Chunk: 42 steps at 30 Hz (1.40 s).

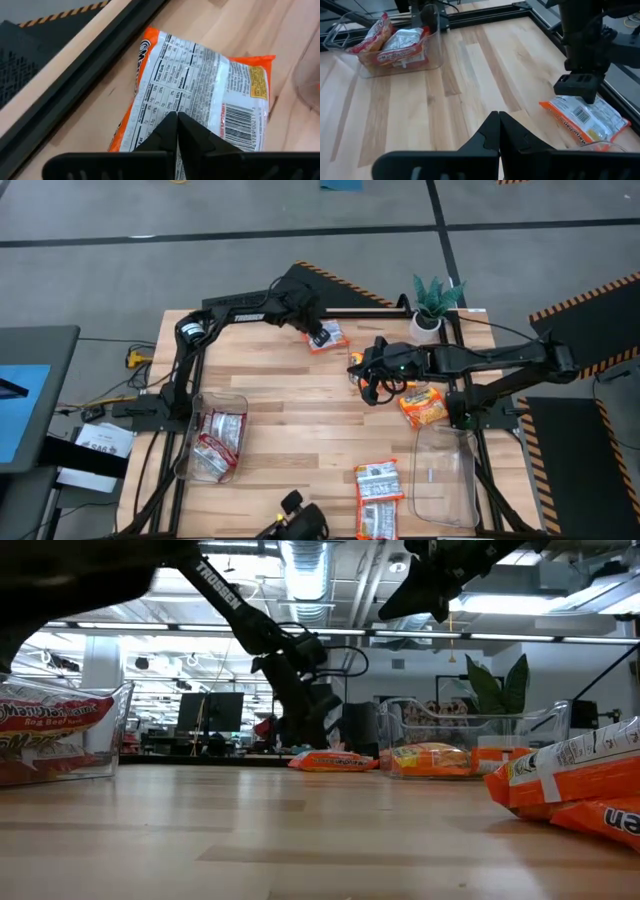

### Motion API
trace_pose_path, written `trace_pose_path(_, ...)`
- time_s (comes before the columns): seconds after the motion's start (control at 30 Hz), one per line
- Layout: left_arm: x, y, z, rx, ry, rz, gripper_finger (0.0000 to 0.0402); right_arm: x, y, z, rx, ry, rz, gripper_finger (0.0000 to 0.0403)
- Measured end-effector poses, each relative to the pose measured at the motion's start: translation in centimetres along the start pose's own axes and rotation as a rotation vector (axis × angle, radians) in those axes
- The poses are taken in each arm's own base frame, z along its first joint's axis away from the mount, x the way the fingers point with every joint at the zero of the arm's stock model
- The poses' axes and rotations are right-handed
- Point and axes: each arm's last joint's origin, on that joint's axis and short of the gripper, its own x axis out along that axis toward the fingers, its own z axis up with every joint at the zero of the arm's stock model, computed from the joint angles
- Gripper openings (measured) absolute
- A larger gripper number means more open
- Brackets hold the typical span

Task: Sort Maruchan noodles
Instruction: Put the orange noodle pack into the top transparent bin

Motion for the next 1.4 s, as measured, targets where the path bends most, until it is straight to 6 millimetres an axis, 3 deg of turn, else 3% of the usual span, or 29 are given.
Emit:
trace_pose_path(0.2,-0.5,-1.6,-2.2,0.048,0.225,-0.046,0.0000,0.0,0.1,0.0,-0.003,0.002,0.005,0.0016)
trace_pose_path(0.4,-1.3,-6.6,-4.1,0.184,0.348,-0.006,0.0000,0.0,0.1,0.0,-0.003,0.003,0.004,0.0016)
trace_pose_path(0.57,-3.5,-11.2,-5.0,0.282,0.374,-0.051,0.0000,0.0,0.1,-0.1,-0.004,0.010,0.003,0.0016)
trace_pose_path(0.8,-6.0,-17.0,-8.0,0.374,0.459,-0.104,0.0000,0.0,0.1,-0.3,-0.006,0.028,0.001,0.0016)
trace_pose_path(1.03,-5.6,-22.7,-12.2,0.433,0.315,-0.263,0.0000,-0.1,0.4,-0.3,-0.011,0.029,0.015,0.0016)
trace_pose_path(1.27,-6.2,-26.8,-12.1,0.479,0.109,-0.497,0.0000,-0.2,0.8,-0.3,-0.020,0.023,0.030,0.0016)
trace_pose_path(1.4,-8.7,-27.0,-11.1,0.546,0.033,-0.457,0.0000,-0.2,0.8,-0.2,-0.017,0.009,0.033,0.0016)
